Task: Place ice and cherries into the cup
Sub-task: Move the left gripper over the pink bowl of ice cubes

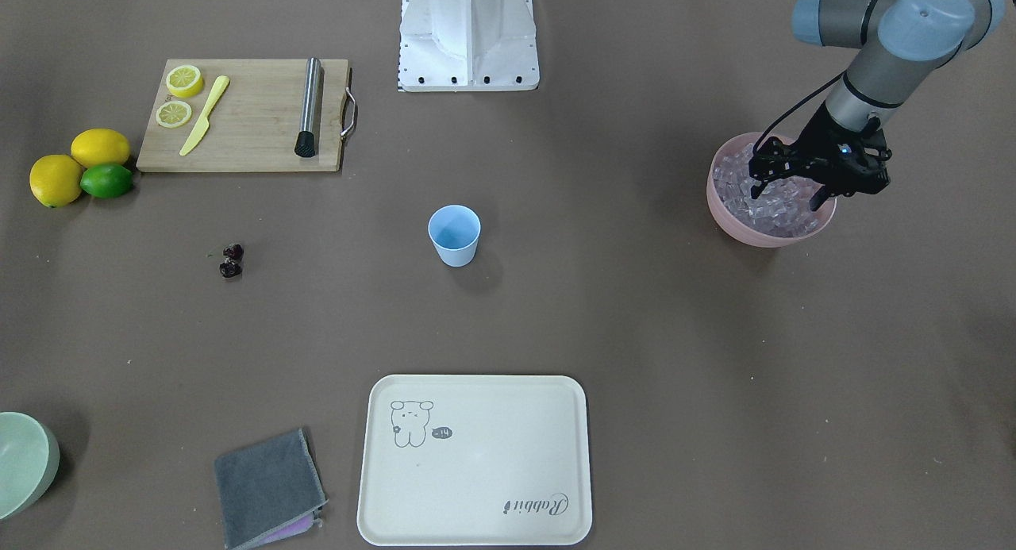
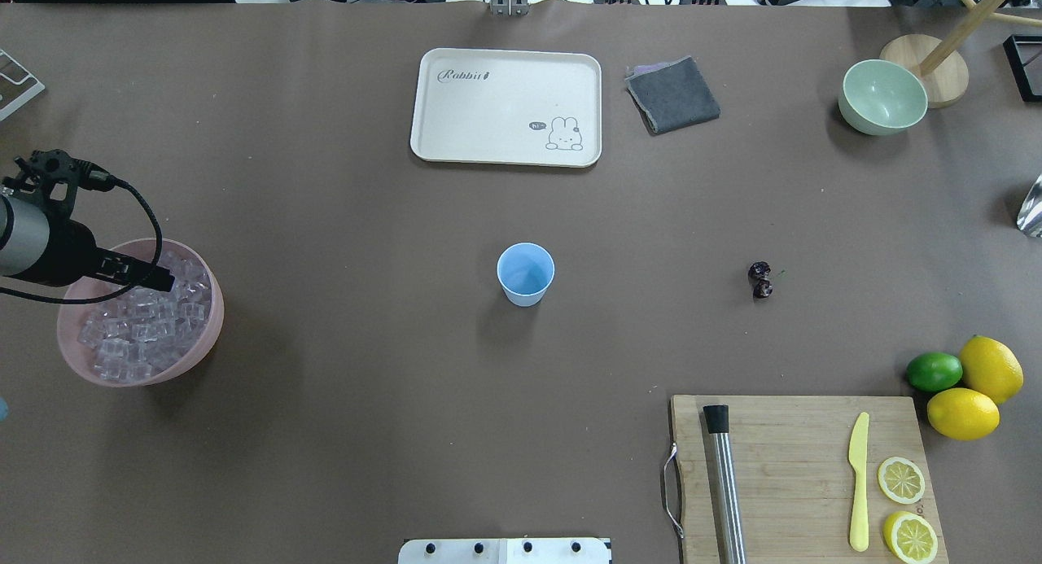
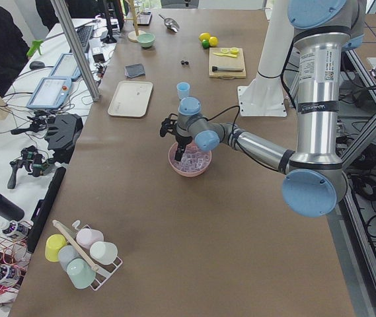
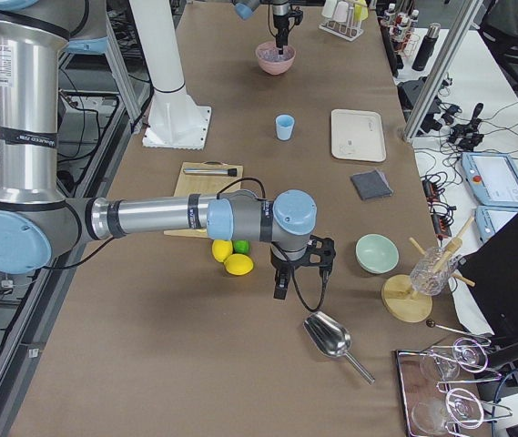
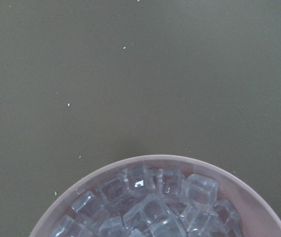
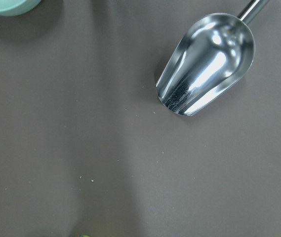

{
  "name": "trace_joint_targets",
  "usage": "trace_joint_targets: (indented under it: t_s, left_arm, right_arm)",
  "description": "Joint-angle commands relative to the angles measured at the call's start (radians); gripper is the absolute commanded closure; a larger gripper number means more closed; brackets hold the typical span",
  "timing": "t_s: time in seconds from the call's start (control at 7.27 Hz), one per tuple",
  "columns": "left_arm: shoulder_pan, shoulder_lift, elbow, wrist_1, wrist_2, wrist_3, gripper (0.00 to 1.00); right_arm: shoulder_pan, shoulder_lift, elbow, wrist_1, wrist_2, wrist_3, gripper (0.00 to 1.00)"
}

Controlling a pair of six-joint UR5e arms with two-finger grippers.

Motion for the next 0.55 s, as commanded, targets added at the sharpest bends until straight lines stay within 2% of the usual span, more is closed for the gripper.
trace_joint_targets:
  t_s: [0.0, 0.41]
  left_arm:
    - [0.002, -0.001, 0.018, -0.005, -0.003, 0.000, 0.03]
    - [0.004, -0.001, 0.057, -0.059, -0.004, -0.001, 0.03]
  right_arm:
    - [0.000, 0.000, 0.003, 0.000, 0.000, 0.000, 0.00]
    - [0.000, 0.000, 0.006, 0.000, 0.000, -0.001, 0.00]
